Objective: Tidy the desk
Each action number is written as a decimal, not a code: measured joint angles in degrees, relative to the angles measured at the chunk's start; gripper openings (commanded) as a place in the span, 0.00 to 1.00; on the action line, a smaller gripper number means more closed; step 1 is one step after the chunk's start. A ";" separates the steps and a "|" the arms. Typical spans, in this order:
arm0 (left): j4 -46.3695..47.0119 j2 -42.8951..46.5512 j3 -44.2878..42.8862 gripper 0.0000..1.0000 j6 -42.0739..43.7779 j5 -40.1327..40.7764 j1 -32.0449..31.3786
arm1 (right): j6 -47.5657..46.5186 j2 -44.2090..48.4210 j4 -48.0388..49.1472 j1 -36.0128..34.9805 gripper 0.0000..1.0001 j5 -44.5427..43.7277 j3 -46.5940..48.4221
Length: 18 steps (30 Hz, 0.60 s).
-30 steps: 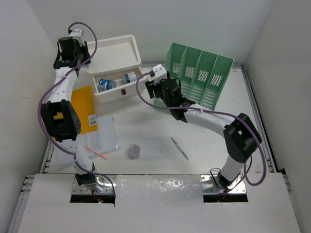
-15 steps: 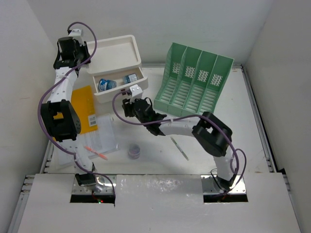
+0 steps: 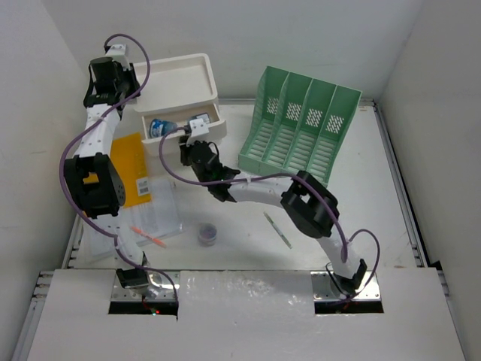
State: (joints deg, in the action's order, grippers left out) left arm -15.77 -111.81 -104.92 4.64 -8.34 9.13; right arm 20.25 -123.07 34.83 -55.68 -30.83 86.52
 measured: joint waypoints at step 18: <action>4.98 -0.26 2.21 0.00 -0.20 -1.95 0.39 | -7.28 -20.81 0.68 2.97 0.19 -2.16 28.74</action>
State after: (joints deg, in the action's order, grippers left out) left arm -10.79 -112.07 -102.72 4.45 -10.28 9.52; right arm 12.97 -143.87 35.51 -52.71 -32.99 115.26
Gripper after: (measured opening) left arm 0.249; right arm 0.192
